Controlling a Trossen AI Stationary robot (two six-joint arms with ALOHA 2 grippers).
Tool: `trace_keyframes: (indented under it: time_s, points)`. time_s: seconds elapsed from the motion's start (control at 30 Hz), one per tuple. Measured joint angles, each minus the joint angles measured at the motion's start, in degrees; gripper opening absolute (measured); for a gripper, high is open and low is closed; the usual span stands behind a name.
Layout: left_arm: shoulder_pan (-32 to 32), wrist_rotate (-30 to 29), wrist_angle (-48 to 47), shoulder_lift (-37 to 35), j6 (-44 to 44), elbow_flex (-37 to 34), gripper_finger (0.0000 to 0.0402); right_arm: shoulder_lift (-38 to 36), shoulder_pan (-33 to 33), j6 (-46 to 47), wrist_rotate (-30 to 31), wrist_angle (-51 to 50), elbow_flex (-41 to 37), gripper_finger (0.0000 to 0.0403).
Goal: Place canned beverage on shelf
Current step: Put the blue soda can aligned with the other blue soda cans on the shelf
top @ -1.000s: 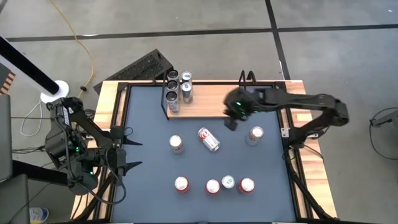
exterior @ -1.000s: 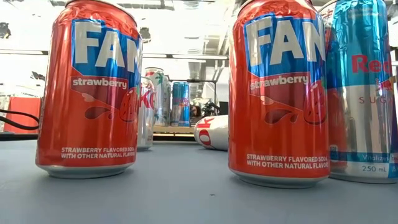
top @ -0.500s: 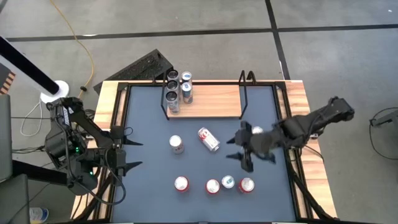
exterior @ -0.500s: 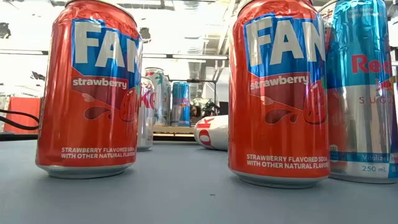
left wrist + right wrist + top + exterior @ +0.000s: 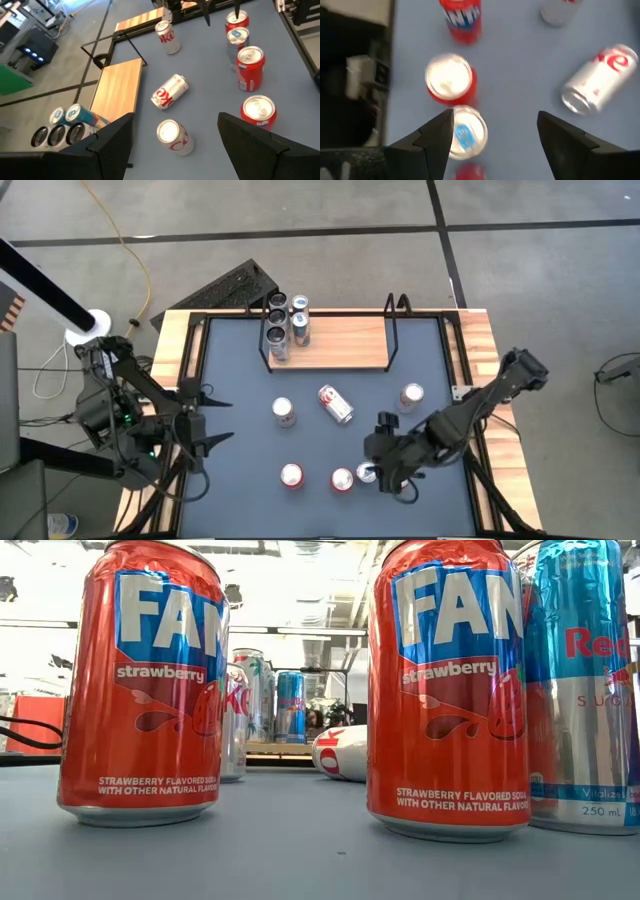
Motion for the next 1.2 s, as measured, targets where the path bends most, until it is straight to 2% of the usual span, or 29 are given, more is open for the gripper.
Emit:
trace_keyframes:
  time_s: [0.13, 0.3, 0.4, 0.47, 0.7, 1.2]
  points:
    - [1.1, 0.4, 0.1, 0.0, -0.7, 0.0, 0.0275, 6.2, 0.7, 0.0, -0.3, -8.0, 6.9, 0.0281]
    - [1.6, 0.7, 0.3, 0.0, -0.9, 0.0, 0.0275, 14.7, 0.2, 0.2, -7.0, -19.2, 18.1, 0.0308]
    - [1.6, 0.8, 0.7, 0.0, -0.6, 0.0, 0.0275, 18.5, -1.0, 0.6, -11.5, -22.8, 24.2, 0.0325]
    - [1.6, 0.8, 1.0, 0.0, -0.6, 0.0, 0.0275, 20.4, -1.5, 0.3, -12.1, -24.2, 27.0, 0.0333]
    - [1.6, 2.9, 1.2, 0.0, -0.4, 0.0, 0.0275, 23.3, -1.7, -0.9, -12.0, -29.6, 27.7, 0.0340]
    - [1.5, 3.8, 1.0, 0.0, -0.4, 0.0, 0.0275, 24.4, -1.8, -2.1, -12.0, -25.6, 27.7, 0.0340]
